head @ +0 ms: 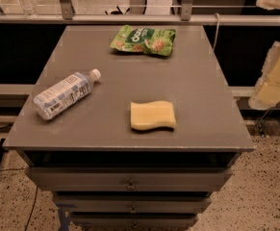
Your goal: Move green rice chip bag near sponge
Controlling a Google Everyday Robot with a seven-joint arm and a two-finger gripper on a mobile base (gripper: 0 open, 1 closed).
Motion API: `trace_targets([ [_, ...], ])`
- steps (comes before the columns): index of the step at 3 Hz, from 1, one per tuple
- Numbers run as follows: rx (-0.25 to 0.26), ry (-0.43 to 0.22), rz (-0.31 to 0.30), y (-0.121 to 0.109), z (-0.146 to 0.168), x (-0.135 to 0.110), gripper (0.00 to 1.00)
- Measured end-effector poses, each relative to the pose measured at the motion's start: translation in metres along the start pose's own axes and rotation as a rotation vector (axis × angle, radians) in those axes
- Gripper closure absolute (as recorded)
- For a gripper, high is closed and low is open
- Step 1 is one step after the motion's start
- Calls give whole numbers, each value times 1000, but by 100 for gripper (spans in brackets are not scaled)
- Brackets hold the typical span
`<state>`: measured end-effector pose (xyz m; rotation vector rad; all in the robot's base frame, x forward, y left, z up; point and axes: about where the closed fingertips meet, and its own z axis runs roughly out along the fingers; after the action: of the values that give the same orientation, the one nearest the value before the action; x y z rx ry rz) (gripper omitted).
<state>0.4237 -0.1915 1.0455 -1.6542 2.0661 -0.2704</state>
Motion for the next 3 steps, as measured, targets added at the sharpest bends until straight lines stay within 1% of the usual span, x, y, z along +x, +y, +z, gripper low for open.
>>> trace_targets([
  [1, 16, -3, 1, -6, -2, -5, 0],
  [2, 10, -30, 14, -32, 12, -20, 0],
  [3, -11, -89, 38, -81, 48, -47, 0],
])
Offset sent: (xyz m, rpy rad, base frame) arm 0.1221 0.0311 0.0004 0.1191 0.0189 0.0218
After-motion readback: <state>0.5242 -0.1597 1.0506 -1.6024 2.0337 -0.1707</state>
